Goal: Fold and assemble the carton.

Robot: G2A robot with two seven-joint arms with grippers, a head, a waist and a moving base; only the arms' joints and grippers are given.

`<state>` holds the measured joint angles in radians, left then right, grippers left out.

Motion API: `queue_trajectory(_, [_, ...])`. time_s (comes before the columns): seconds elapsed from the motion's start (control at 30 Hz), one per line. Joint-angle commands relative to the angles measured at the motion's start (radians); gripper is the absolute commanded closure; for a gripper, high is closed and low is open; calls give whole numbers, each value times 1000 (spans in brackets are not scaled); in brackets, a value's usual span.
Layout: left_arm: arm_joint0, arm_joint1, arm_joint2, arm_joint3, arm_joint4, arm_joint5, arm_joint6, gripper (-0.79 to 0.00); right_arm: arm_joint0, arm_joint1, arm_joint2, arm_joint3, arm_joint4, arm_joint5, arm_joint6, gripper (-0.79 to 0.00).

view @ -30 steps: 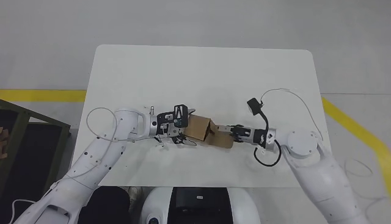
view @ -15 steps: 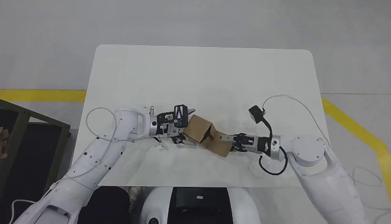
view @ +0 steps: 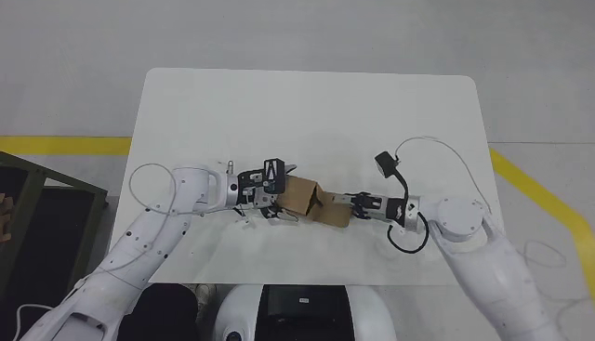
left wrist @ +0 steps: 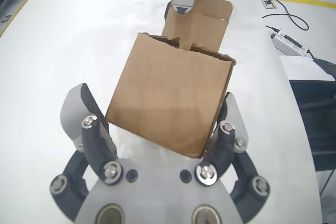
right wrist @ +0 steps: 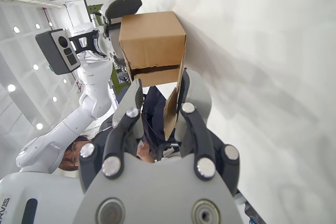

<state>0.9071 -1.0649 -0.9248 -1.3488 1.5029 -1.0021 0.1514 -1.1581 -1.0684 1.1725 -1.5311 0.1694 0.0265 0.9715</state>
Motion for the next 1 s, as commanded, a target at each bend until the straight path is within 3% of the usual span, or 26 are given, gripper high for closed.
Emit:
queue_trajectory(0.0, [1,1,-1,-2,2,-1,2,-785,27,-6,-19,29,6,-12,-4,-262])
queue_trajectory(0.33, [-2,1,6,-6,15,-9,16,-782,111,-30,-84,100,55,-63,-23,-259])
queue_trajectory(0.37, [-3,0,8,-6,16,-7,15,-757,112,-31,-85,99,64,-67,-26,-262])
queue_trajectory(0.57, [-8,-4,19,-5,14,-1,10,-776,111,-40,-100,97,101,-85,-49,-283])
queue_trajectory(0.73, [-11,-4,21,-3,14,1,1,-776,110,-43,-102,110,119,-93,-57,-354])
queue_trajectory(0.97, [-6,-4,20,-4,11,-1,-5,-779,81,-43,-81,111,220,-104,-20,-348])
